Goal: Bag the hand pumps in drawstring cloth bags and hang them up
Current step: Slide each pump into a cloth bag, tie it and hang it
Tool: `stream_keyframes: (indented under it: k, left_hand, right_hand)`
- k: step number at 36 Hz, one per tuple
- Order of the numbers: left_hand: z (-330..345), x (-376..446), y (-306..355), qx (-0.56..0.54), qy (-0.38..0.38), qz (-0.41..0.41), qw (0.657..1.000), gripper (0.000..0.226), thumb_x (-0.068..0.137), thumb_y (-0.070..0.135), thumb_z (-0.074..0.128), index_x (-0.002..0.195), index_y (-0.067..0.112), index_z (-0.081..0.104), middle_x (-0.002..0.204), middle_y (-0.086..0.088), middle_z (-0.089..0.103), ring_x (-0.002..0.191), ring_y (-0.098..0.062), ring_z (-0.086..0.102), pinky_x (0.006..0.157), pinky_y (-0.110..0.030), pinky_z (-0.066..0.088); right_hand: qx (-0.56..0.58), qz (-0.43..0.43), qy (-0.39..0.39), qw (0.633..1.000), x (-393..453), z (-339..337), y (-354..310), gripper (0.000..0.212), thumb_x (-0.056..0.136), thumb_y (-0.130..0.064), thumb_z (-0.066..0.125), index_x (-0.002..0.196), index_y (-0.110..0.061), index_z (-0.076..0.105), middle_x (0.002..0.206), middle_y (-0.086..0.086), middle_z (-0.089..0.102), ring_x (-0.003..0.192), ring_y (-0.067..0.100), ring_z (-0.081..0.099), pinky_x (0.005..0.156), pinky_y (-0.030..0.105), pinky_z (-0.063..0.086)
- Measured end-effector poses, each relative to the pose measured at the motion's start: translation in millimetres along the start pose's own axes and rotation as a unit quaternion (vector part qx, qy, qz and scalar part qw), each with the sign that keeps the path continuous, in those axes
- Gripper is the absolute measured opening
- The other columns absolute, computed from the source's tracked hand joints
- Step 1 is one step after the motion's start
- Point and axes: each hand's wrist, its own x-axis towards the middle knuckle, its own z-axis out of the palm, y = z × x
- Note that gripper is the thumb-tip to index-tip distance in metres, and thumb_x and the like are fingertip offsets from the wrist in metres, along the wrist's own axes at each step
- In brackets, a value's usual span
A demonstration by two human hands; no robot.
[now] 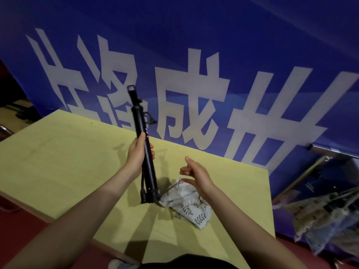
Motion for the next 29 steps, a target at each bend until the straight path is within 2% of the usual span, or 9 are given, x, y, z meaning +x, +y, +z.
stream_keyframes:
  k: [3,7,10,12,15,18,24,26,29]
  left_hand:
    - [-8.9,-4.7,-1.6,0.083,-0.076,-0.029,0.993,0.048,0.099,0.055,0.034,0.094,0.012,0.054,0.063,-0.004,0.054,0.046,-0.019,0.049,0.048,-0.028,0.043]
    - [-15.5,-14.5,-8.3,0.195,-0.157,-0.050,0.967,0.051,0.100,0.052,0.031,0.088,0.009,0.055,0.059,-0.007,0.056,0.044,-0.021,0.050,0.046,-0.029,0.042]
    - [-16.3,-23.0,-14.5,0.243,-0.210,-0.050,0.946,0.051,0.101,0.048,0.031,0.087,0.007,0.057,0.060,-0.009,0.058,0.046,-0.023,0.051,0.049,-0.031,0.043]
    - [-14.6,-28.8,-17.5,0.248,-0.245,-0.049,0.936,0.049,0.102,0.047,0.030,0.090,0.008,0.057,0.063,-0.011,0.058,0.047,-0.024,0.052,0.050,-0.031,0.045]
    - [-10.7,-35.6,-20.5,0.237,-0.264,-0.049,0.934,0.044,0.103,0.045,0.029,0.094,0.012,0.056,0.065,-0.012,0.058,0.047,-0.025,0.053,0.049,-0.031,0.045]
    - [-10.0,-37.4,-26.2,0.232,-0.283,-0.043,0.930,0.041,0.103,0.044,0.030,0.098,0.013,0.055,0.068,-0.013,0.059,0.048,-0.025,0.053,0.048,-0.031,0.046]
    - [-1.8,-36.9,-41.5,0.218,-0.247,-0.058,0.942,0.036,0.104,0.038,0.032,0.105,0.007,0.052,0.077,-0.015,0.069,0.058,-0.029,0.063,0.054,-0.030,0.050]
    - [-0.7,-34.9,-48.5,0.212,-0.220,-0.053,0.951,0.031,0.104,0.036,0.033,0.098,0.011,0.050,0.094,-0.020,0.070,0.074,-0.032,0.068,0.065,-0.034,0.051]
    - [-3.3,-32.5,-51.3,0.166,-0.204,-0.050,0.964,0.032,0.104,0.035,0.032,0.102,0.010,0.051,0.114,-0.012,0.065,0.083,-0.018,0.069,0.069,-0.027,0.052]
  right_hand:
    - [-0.042,-0.039,0.018,0.998,8.1,-2.3,-17.6,0.031,0.096,-0.042,0.052,0.102,-0.011,0.055,0.096,0.010,0.059,0.089,0.019,0.062,0.087,0.042,0.053]
    - [-0.140,-0.128,0.028,0.981,20.4,-1.2,-50.0,0.040,0.098,-0.042,0.047,0.125,-0.013,0.050,0.120,0.006,0.055,0.107,0.018,0.056,0.088,0.037,0.050]
    - [-0.208,-0.194,0.027,0.958,33.9,-4.5,-72.8,0.055,0.098,-0.048,0.043,0.146,-0.023,0.035,0.143,0.001,0.042,0.127,0.015,0.043,0.105,0.036,0.040]
    - [-0.260,-0.221,0.008,0.940,40.1,-8.6,-83.3,0.054,0.099,-0.051,0.039,0.147,-0.029,0.034,0.149,-0.002,0.036,0.135,0.013,0.036,0.111,0.035,0.032]
    - [-0.318,-0.210,-0.049,0.923,41.3,-16.3,-91.7,0.038,0.100,-0.044,0.041,0.126,-0.020,0.054,0.123,-0.003,0.057,0.113,0.011,0.052,0.101,0.032,0.041]
    - [-0.343,-0.209,-0.092,0.911,39.3,-19.2,-87.9,0.027,0.098,-0.040,0.051,0.107,-0.016,0.058,0.090,-0.007,0.056,0.082,0.006,0.053,0.076,0.022,0.042]
    - [-0.333,-0.232,0.017,0.914,43.5,-28.7,-70.0,0.040,0.085,-0.052,0.064,0.083,-0.012,0.062,0.067,-0.003,0.050,0.062,0.011,0.048,0.062,0.030,0.037]
    - [-0.377,-0.225,0.047,0.897,44.2,-33.4,-68.5,0.041,0.082,-0.056,0.065,0.070,-0.018,0.057,0.059,-0.006,0.048,0.054,0.010,0.045,0.056,0.029,0.033]
    - [-0.432,-0.225,0.074,0.870,42.3,-41.6,-68.4,0.050,0.080,-0.060,0.065,0.059,-0.022,0.042,0.055,-0.003,0.041,0.053,0.015,0.038,0.054,0.031,0.025]
